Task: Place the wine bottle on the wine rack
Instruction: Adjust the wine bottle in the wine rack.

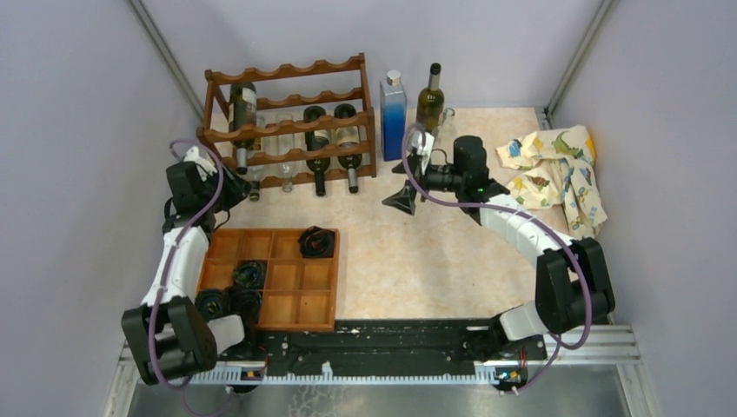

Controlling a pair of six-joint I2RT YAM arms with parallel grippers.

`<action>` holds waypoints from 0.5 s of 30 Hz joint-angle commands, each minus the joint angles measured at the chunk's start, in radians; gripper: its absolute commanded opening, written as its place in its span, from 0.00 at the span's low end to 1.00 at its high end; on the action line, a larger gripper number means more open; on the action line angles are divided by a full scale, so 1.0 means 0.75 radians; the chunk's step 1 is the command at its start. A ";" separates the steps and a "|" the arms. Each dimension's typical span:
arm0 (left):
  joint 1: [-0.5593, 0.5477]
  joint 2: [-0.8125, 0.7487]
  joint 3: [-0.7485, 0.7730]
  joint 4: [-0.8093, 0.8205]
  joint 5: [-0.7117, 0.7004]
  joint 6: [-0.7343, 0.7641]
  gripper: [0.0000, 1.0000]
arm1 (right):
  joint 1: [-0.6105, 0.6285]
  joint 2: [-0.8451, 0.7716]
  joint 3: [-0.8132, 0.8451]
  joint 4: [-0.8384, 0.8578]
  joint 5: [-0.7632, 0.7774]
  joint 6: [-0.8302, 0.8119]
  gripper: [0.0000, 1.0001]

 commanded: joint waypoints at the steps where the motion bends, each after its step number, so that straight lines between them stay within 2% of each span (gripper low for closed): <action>1: 0.004 -0.129 0.085 0.106 0.226 0.106 0.58 | -0.059 -0.015 0.175 0.255 0.024 0.301 0.99; 4: 0.005 -0.188 0.111 0.288 0.332 0.085 0.92 | -0.142 0.034 0.306 0.300 0.048 0.476 0.98; 5: 0.005 -0.201 0.114 0.345 0.333 0.046 0.97 | -0.166 0.049 0.355 0.293 0.053 0.501 0.98; 9: 0.007 -0.219 0.115 0.596 0.311 -0.183 0.98 | -0.237 0.102 0.564 0.182 0.099 0.476 0.98; 12: 0.007 -0.160 0.123 0.812 0.447 -0.353 0.98 | -0.271 0.134 0.680 0.092 0.179 0.457 0.98; 15: 0.005 -0.061 0.177 0.921 0.613 -0.502 0.99 | -0.293 0.165 0.770 -0.053 0.328 0.372 0.98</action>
